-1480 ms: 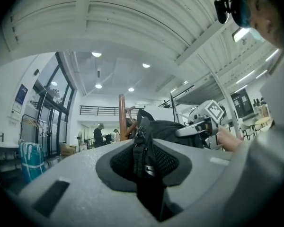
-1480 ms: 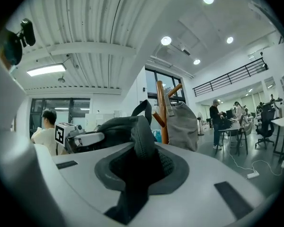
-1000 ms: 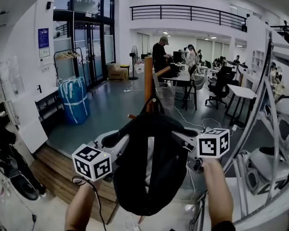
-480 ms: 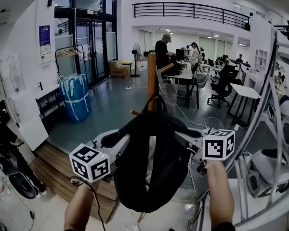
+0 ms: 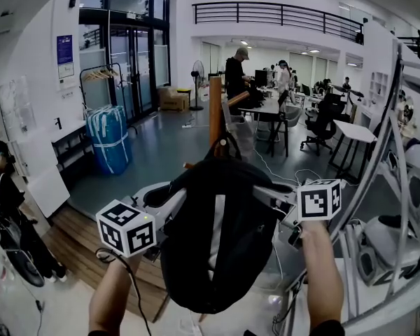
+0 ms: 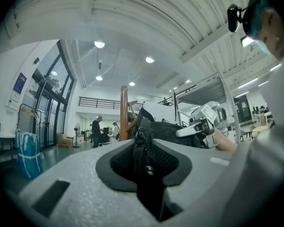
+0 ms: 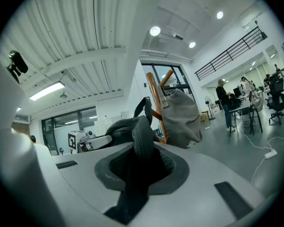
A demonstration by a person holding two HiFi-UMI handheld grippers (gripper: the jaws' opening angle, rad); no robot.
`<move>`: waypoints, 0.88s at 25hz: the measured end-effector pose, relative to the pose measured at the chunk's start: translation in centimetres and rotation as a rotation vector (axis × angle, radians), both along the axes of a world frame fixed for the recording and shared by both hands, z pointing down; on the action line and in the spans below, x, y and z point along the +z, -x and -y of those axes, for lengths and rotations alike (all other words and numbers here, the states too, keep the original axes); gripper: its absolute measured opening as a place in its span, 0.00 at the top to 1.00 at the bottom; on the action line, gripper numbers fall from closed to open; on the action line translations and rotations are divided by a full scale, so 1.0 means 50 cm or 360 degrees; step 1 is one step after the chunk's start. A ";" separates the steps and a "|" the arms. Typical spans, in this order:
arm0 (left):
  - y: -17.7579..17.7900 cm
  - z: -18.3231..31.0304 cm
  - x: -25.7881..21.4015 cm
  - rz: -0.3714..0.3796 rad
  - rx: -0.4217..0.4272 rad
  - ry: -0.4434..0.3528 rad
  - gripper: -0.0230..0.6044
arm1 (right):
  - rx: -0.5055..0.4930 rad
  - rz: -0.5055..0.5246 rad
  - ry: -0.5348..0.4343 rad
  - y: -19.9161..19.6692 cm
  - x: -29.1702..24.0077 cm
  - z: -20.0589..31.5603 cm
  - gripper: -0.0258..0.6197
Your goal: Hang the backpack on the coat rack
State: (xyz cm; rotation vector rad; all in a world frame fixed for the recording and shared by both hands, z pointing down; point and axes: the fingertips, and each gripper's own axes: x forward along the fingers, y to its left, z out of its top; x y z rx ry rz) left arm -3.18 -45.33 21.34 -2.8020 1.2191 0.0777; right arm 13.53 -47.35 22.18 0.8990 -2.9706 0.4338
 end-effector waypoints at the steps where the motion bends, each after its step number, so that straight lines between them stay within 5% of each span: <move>1: 0.001 0.001 0.001 0.0000 -0.0001 0.0009 0.83 | -0.0006 0.0001 0.0013 0.001 0.002 0.002 0.87; 22: 0.020 0.044 0.056 -0.0011 -0.0012 0.0122 0.83 | -0.0042 0.0033 0.0140 0.017 0.061 0.041 0.87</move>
